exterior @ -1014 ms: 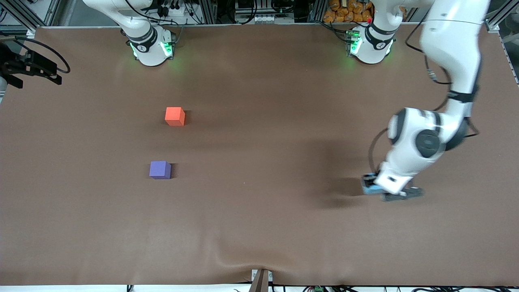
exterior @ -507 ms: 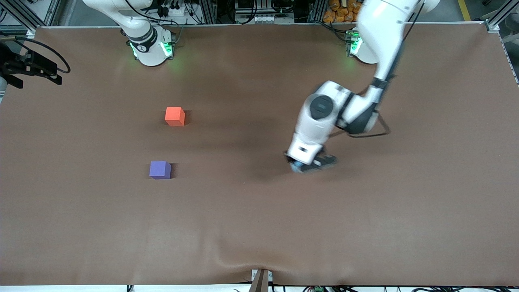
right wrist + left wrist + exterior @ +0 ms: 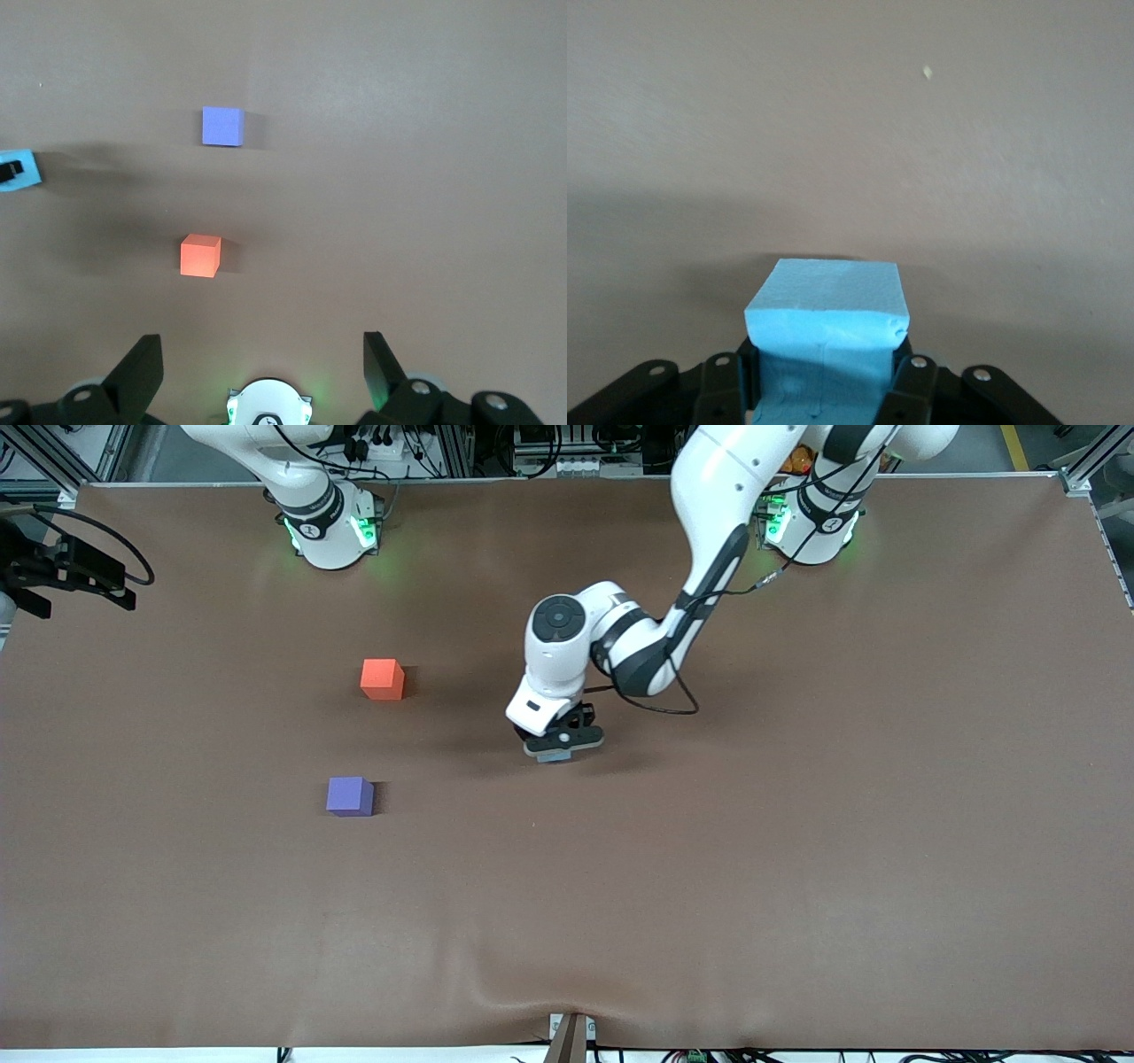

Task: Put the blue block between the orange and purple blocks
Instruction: 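Lift the blue block with the left gripper and carry it toward mid-table, then set the blue block down with the left gripper while the right gripper approaches, then grasp the blue block with the right gripper while the left gripper withdraws, then carry the blue block with the right gripper toward the orange block, then lower the blue block between orange and purple blocks, open the right gripper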

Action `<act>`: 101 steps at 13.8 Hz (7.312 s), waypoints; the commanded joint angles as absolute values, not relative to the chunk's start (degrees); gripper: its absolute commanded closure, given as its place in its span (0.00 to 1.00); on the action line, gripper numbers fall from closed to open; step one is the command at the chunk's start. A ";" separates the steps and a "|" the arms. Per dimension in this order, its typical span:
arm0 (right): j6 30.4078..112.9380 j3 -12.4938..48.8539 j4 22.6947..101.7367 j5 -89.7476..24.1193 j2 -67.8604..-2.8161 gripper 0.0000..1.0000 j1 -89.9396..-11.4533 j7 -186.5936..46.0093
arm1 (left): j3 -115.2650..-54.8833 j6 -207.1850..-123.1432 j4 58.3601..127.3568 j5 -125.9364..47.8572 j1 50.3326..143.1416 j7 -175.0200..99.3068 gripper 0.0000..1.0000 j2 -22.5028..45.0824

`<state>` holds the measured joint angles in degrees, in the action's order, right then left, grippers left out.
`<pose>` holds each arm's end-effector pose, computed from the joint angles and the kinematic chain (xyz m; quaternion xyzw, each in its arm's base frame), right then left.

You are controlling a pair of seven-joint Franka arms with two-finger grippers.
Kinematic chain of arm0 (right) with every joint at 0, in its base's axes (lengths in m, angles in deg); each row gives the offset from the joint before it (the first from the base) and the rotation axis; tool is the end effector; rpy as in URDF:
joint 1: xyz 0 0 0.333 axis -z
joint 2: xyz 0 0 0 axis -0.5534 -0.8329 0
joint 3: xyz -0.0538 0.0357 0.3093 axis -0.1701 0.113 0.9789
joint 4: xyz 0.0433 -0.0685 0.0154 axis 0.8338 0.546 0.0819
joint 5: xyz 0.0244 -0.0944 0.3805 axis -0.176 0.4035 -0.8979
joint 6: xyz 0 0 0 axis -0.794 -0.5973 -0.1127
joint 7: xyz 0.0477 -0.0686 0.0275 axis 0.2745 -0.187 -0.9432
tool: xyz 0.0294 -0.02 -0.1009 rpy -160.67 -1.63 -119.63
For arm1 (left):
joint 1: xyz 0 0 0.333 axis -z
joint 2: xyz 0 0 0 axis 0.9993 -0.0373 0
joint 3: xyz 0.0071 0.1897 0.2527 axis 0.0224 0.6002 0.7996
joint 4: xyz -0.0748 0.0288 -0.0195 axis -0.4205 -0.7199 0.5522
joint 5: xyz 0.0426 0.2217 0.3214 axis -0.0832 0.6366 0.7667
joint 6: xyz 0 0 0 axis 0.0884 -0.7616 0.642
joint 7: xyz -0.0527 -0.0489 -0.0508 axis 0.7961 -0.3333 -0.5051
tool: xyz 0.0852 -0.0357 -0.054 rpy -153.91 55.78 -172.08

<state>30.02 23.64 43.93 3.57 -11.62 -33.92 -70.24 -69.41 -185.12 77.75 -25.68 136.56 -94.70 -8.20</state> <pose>0.5212 0.0042 0.6788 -0.9972 -0.0474 0.0573 0.0070 0.4630 -0.5667 0.2223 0.9941 0.0861 0.0451 0.0475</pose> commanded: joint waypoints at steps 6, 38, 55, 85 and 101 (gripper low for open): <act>29.35 24.07 42.56 2.80 -12.23 0.00 -33.25 -70.62 | -68.68 -178.70 75.24 -17.30 137.17 -94.25 0.00 -5.47; 82.26 24.24 51.61 -3.79 -50.01 0.00 -71.73 -35.47 | -68.68 -132.38 85.87 -25.39 91.38 -26.31 0.00 40.25; 86.84 24.16 54.16 1.48 -52.57 1.00 -75.44 -26.16 | -70.09 -128.07 81.48 -28.82 90.94 -34.84 0.00 40.08; 101.24 24.24 97.05 -0.36 -27.69 1.00 -47.57 -51.29 | -69.65 -127.98 81.39 -28.82 90.68 -32.46 0.00 39.55; 64.92 24.33 67.94 -4.57 -25.85 0.00 -45.99 -51.64 | -69.65 -128.68 81.39 -28.56 90.59 -30.00 0.00 39.28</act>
<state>75.36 23.73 79.28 -1.73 -25.89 -47.48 -50.67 -69.67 -129.08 81.97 -27.99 90.90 -31.35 39.18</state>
